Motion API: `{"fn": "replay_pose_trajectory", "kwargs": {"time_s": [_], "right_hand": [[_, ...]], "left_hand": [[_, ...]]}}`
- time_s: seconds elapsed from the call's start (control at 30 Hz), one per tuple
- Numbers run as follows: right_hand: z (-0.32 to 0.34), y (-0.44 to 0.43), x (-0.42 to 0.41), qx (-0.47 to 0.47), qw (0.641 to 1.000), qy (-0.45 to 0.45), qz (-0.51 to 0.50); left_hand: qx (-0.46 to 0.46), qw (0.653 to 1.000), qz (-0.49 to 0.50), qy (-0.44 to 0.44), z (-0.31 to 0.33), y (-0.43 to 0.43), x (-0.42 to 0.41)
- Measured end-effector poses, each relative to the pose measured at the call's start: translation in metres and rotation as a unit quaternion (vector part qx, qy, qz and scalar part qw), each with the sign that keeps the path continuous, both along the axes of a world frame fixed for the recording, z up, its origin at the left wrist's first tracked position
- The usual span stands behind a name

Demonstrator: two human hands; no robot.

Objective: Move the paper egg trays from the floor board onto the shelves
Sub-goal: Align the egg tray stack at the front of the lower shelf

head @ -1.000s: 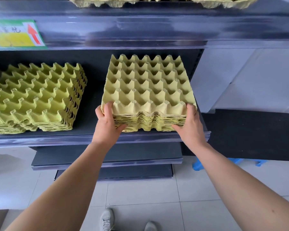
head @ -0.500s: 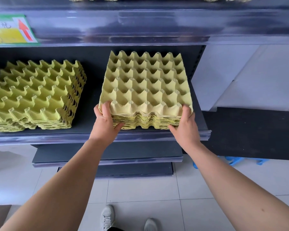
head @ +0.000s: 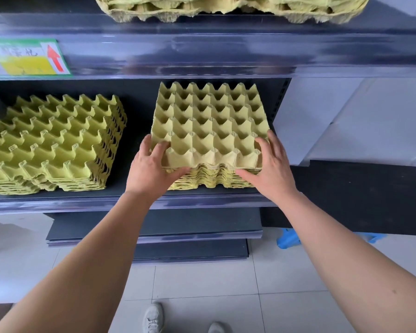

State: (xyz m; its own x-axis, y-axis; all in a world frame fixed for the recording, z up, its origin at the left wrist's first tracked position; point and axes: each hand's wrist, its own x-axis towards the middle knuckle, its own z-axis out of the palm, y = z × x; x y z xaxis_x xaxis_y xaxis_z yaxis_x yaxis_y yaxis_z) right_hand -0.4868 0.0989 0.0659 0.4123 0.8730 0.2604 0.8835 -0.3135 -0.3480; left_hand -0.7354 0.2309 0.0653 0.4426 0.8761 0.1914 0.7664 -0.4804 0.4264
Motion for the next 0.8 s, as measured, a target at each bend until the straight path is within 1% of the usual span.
{"fn": "replay_pose_trajectory", "kwargs": {"time_s": [0.07, 0.2, 0.27, 0.33, 0.43, 0.5, 0.6, 0.8], "right_hand": [[0.001, 0.000, 0.000, -0.006, 1.000, 0.004, -0.002], [0.001, 0.002, -0.001, -0.036, 0.999, -0.027, -0.005], [0.005, 0.003, -0.002, -0.049, 0.997, -0.057, -0.008], [0.008, 0.007, -0.007, -0.039, 0.996, -0.084, -0.009], [0.011, 0.015, -0.021, -0.049, 0.994, -0.089, 0.027], [0.010, 0.020, -0.029, -0.073, 0.993, -0.086, 0.043], [0.008, 0.022, -0.030, -0.084, 0.992, -0.080, 0.041], [0.015, 0.023, -0.019, -0.131, 0.984, -0.108, 0.056]], "left_hand": [[0.006, 1.000, 0.003, 0.000, 0.001, 0.001, 0.001], [-0.029, 1.000, -0.001, 0.003, -0.001, 0.000, 0.001], [-0.030, 0.999, -0.013, 0.002, 0.000, 0.002, -0.001], [-0.010, 1.000, -0.028, 0.005, 0.000, 0.005, -0.006], [0.044, 0.997, -0.052, 0.036, -0.002, 0.009, -0.013], [0.035, 0.997, -0.054, 0.050, -0.002, 0.010, -0.015], [0.018, 0.996, -0.046, 0.075, -0.003, 0.008, -0.014], [-0.002, 0.994, -0.033, 0.100, -0.002, 0.007, -0.010]]}}
